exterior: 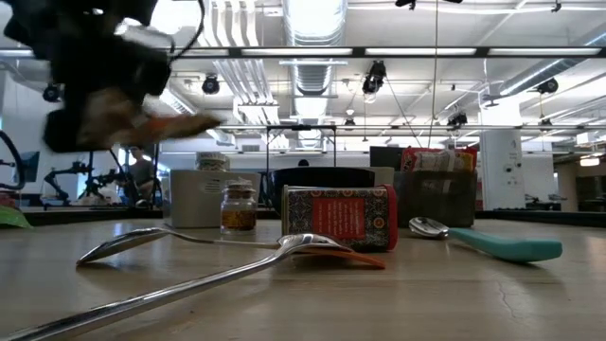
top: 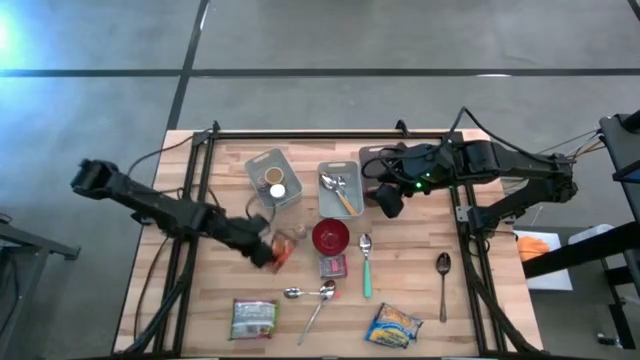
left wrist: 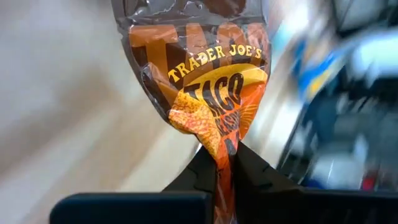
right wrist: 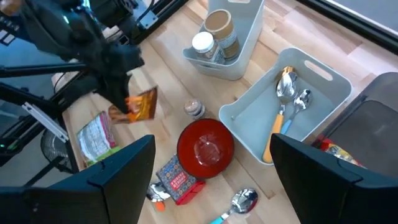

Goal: Pick & Place Food Item
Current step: Put the orange seasoning pack into the left white bin

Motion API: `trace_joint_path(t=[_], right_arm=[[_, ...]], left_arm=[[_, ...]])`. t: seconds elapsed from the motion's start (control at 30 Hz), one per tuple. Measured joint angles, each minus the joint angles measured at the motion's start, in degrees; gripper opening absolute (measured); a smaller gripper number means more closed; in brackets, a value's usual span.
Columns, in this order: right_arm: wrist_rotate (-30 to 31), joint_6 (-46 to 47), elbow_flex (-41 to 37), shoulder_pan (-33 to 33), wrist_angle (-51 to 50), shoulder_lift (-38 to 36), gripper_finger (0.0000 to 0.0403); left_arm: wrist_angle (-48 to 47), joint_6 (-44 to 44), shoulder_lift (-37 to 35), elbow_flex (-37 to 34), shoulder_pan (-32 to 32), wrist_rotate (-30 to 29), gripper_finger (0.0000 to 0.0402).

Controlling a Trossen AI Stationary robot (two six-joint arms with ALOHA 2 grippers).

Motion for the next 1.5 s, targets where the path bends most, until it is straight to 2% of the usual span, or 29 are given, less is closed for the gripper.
trace_joint_path(t=[0.2,0.4,0.6,0.7,0.9,1.07,1.2,1.5], right_arm=[[0.04,2.86,-4.22,-0.02,10.89,-0.02,0.0313],[-0.23,6.99,-12.14,-0.02,31.16,1.03,0.0313],[0.11,8.67,-16.14,-0.12,43.48,3.58,0.0313],[1.65,8.65,-16.1,-0.16,44.55,4.53,0.0313],[2.89,5.56,-14.28,-0.15,44.17,5.56,0.0313],[3.02,5.3,-14.09,-0.13,44.07,5.6,0.0311],[3.14,4.96,-14.18,-0.17,44.11,5.6,0.0275],[4.68,-0.71,-13.06,-0.17,44.33,5.46,0.0129]], left_arm=[[1.07,2.78,-7.14,3.63,5.7,-16.66,0.0017],[2.08,15.94,-5.06,12.09,10.06,-23.8,0.0017],[1.88,28.0,2.13,22.05,11.42,-24.54,0.0016],[1.78,31.33,5.44,26.08,11.4,-23.75,0.0016],[3.0,31.94,10.35,31.29,11.83,-23.58,0.0016],[7.71,32.54,12.02,32.18,12.24,-23.24,0.0016],[10.31,33.6,11.96,32.19,12.27,-22.17,0.0016],[10.66,33.36,11.67,32.25,12.32,-21.25,0.0016]])
